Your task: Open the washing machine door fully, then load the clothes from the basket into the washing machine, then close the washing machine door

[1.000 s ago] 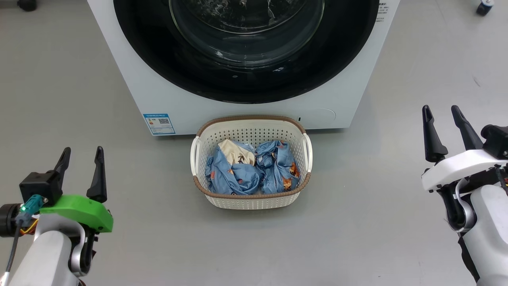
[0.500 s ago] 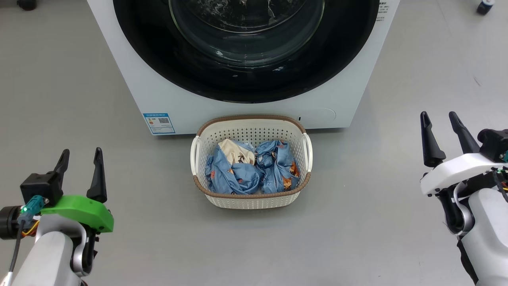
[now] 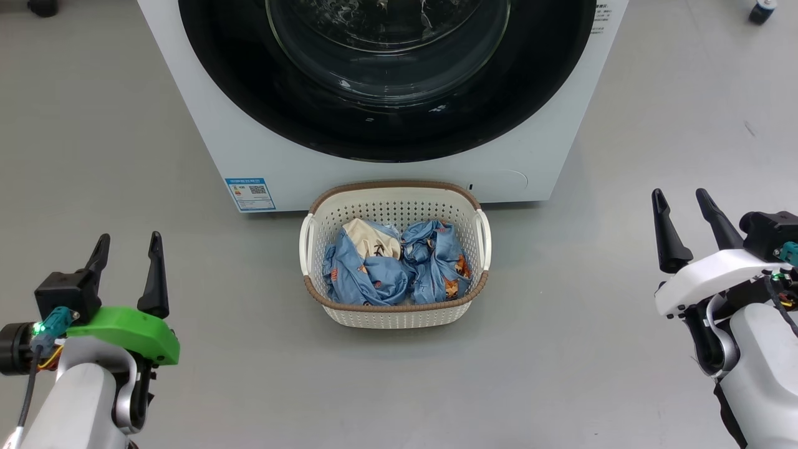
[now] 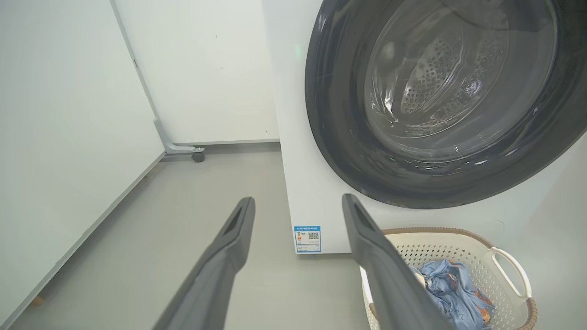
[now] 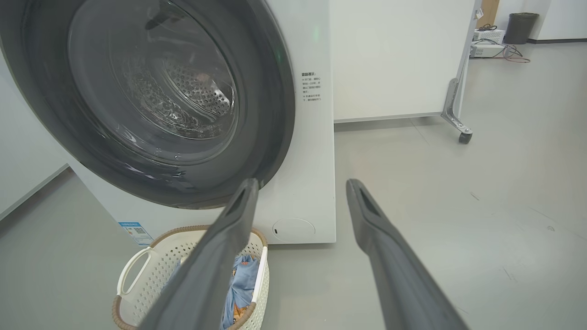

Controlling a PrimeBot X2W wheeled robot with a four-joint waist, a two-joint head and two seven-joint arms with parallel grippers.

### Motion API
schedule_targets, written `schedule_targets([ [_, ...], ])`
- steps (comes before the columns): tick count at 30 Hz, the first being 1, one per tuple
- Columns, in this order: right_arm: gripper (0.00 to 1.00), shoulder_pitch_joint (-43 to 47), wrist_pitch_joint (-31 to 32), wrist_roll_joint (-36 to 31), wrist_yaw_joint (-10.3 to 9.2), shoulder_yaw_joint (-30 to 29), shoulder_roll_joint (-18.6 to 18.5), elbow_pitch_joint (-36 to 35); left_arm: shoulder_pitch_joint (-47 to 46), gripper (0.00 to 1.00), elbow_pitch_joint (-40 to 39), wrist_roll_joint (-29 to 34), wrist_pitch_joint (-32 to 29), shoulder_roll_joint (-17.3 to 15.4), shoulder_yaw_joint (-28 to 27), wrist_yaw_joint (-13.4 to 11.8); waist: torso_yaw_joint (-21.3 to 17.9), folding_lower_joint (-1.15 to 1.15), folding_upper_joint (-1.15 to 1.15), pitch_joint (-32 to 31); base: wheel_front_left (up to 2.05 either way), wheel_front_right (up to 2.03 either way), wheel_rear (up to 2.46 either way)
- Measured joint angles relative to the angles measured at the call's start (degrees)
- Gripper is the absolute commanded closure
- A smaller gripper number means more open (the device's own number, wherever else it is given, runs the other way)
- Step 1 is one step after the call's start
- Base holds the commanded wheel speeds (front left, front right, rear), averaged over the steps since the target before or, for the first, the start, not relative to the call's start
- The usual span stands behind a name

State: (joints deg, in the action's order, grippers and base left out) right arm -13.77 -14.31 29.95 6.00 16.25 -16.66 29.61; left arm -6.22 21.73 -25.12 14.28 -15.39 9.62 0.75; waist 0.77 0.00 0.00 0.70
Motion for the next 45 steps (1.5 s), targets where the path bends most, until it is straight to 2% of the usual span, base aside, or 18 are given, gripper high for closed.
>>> schedule_targets([
  [22,0.00,-1.10,0.00,0.00,0.43,0.09,0.10,1.12,-0.25,0.00,0.03,1.00,0.00,0.82,-1.54,1.71,-0.05,0.00,0.00,-0.24,0.00,0.00,0.00],
  [30,0.00,-1.26,0.00,0.00,0.43,-0.55,0.05,1.11,-0.66,0.00,-0.02,2.94,0.00,0.53,-1.60,1.77,-0.05,0.00,0.00,0.08,0.01,0.01,-0.03],
  [45,0.00,-1.33,0.00,0.00,0.44,-0.93,0.13,1.13,-1.11,0.00,0.03,2.93,0.00,0.62,-2.24,2.02,0.45,0.00,0.00,0.48,0.25,0.25,-0.51],
])
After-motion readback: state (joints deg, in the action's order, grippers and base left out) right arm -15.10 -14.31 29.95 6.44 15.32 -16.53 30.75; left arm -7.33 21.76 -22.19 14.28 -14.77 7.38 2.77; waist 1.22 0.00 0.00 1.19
